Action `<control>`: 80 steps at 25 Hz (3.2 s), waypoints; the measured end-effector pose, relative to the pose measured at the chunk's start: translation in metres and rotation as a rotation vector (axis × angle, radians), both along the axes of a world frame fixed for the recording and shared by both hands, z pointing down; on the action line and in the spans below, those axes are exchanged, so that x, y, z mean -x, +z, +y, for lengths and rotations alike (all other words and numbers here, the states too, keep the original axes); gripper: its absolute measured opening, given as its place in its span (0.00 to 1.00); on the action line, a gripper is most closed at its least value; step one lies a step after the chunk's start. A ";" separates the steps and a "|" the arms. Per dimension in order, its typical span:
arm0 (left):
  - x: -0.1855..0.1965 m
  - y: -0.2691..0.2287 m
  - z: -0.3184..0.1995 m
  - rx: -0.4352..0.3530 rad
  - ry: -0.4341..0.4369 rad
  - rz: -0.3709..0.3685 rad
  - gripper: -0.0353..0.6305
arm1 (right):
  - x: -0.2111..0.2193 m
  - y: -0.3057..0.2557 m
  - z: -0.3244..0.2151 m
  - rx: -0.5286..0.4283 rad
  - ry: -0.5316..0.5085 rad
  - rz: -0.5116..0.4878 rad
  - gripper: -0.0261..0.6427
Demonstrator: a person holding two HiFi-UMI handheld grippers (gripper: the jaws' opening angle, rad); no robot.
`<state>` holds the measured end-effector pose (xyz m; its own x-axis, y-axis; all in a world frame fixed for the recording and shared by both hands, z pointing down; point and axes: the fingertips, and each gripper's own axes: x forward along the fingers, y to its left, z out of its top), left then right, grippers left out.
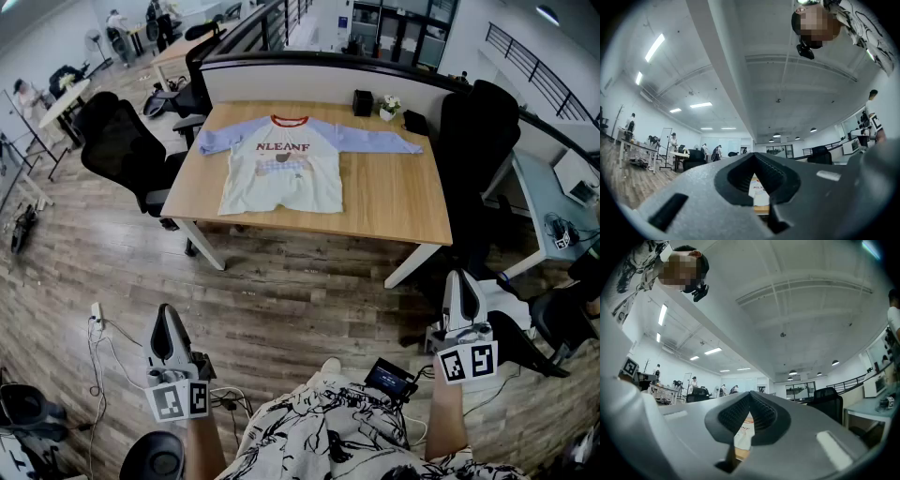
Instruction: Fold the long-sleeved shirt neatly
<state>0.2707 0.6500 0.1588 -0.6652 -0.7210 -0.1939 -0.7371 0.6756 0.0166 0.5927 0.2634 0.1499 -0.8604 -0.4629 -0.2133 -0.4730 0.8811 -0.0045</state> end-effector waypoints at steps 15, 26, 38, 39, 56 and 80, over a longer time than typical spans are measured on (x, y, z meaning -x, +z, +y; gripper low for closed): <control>-0.001 0.006 -0.012 0.029 0.006 0.015 0.05 | 0.013 0.000 0.002 0.006 -0.063 -0.025 0.04; -0.004 0.011 -0.021 0.081 0.012 0.005 0.24 | 0.024 0.014 -0.001 0.043 -0.091 0.020 0.21; 0.013 0.018 -0.019 0.064 -0.100 0.022 0.86 | 0.035 0.025 -0.008 0.050 -0.134 0.037 0.71; 0.014 0.019 -0.021 0.061 -0.102 0.024 0.88 | 0.037 0.026 -0.010 0.056 -0.140 0.039 0.72; 0.021 0.038 -0.079 0.113 -0.134 0.064 0.96 | 0.064 0.045 -0.078 0.104 -0.175 0.037 0.74; 0.295 0.040 -0.196 0.069 0.011 0.102 0.96 | 0.278 0.002 -0.161 0.113 0.004 -0.058 0.74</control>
